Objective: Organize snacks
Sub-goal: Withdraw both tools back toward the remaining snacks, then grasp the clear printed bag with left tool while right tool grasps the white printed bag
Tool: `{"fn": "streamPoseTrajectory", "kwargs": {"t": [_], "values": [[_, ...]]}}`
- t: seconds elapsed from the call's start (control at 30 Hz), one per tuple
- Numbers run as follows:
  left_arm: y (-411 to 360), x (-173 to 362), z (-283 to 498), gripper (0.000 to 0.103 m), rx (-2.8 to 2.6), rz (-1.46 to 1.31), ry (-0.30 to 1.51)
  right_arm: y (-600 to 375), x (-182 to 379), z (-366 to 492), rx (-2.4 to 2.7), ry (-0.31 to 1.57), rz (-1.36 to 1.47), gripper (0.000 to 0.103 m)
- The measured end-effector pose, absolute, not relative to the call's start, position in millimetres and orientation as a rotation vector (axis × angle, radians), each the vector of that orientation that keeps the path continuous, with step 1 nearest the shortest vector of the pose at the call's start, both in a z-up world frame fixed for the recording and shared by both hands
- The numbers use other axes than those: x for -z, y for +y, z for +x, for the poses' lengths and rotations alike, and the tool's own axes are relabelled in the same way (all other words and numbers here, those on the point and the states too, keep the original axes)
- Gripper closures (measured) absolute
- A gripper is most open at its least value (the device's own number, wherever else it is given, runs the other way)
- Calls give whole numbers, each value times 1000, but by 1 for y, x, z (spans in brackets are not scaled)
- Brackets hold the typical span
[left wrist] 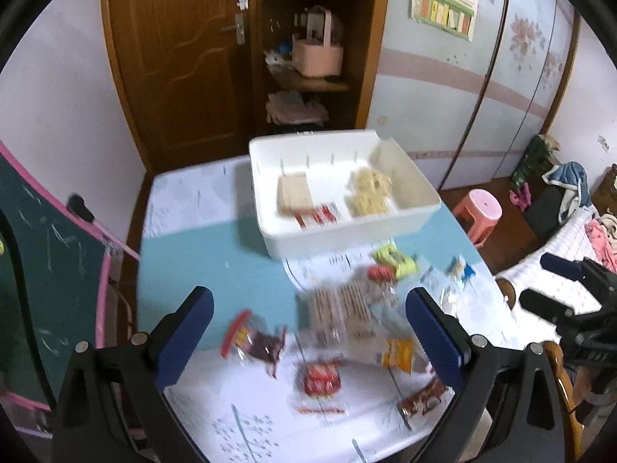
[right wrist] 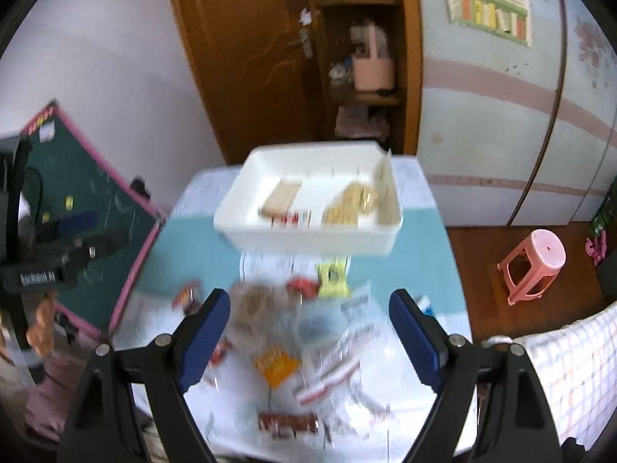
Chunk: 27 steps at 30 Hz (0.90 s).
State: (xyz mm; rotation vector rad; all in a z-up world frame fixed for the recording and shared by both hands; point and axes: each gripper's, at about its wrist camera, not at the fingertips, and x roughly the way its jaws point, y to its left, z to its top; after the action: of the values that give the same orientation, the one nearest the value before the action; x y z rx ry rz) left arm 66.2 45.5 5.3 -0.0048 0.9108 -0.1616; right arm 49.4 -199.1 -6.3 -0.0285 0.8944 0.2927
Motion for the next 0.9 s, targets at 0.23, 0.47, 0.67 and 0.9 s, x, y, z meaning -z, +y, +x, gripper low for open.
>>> {"fn": "streamPoseTrajectory", "kwargs": {"t": [0.23,0.47,0.67,0.9], "values": [[26,61,48,4,201,3,996,-192,70,15,-319,948,-160,18],[6,109,62,4,193,56,1075,-200,132,6,-324,1043,-203,18],[-3,132,94,4,190,39,1131,-207,157,10,-316,1082,-233,18],[-16,166,136,4,179,-32,1241,-214,172,20,-303,1097,-237,18]]}}
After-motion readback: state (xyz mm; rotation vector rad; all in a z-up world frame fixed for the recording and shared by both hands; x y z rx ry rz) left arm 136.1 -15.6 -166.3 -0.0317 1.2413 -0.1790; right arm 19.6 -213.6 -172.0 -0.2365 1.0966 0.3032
